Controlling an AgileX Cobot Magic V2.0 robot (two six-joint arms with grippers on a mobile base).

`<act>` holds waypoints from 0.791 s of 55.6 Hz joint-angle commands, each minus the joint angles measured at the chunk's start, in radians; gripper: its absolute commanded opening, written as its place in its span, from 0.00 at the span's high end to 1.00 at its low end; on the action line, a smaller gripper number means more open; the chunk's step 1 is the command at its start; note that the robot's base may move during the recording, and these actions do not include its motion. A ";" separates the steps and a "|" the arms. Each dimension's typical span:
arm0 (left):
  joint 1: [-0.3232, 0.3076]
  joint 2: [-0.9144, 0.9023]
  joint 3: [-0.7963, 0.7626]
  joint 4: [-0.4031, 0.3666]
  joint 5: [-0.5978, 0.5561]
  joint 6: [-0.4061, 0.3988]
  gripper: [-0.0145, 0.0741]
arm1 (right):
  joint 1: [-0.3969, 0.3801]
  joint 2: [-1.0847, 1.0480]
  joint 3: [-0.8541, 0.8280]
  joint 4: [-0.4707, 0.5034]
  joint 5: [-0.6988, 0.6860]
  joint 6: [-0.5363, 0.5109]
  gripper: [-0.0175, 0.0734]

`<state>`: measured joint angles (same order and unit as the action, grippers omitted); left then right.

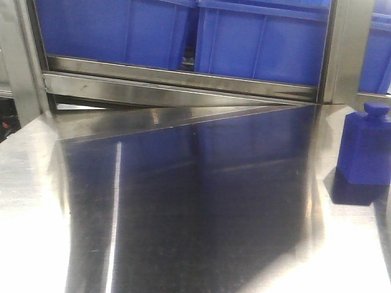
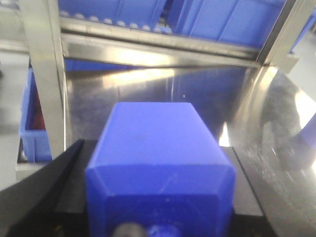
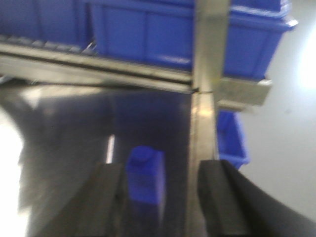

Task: Pick and sort blue part to right shelf
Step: 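Move the right gripper to the blue part nearest it, then close the right gripper on the blue part and lift it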

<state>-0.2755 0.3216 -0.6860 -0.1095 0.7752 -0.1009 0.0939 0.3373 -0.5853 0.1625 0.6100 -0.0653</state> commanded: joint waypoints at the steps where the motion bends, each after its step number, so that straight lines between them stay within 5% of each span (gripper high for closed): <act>1: -0.006 -0.028 -0.019 0.007 -0.108 0.005 0.38 | 0.052 0.137 -0.133 0.054 0.024 -0.023 0.22; 9: -0.006 -0.042 -0.019 0.013 -0.115 0.005 0.40 | 0.116 0.310 -0.211 0.071 0.039 -0.027 0.21; 19: -0.006 -0.042 -0.019 0.013 -0.117 0.005 0.40 | 0.108 0.512 -0.342 0.065 0.168 -0.008 0.21; 33: -0.006 -0.042 -0.019 0.013 -0.109 0.005 0.39 | 0.105 0.825 -0.553 -0.079 0.382 0.155 0.21; 44: -0.006 -0.042 -0.019 0.013 -0.098 0.005 0.39 | 0.105 0.994 -0.593 -0.107 0.380 0.194 0.21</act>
<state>-0.2755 0.2711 -0.6793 -0.0918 0.7588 -0.0987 0.2053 1.3084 -1.1401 0.0700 1.0292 0.1124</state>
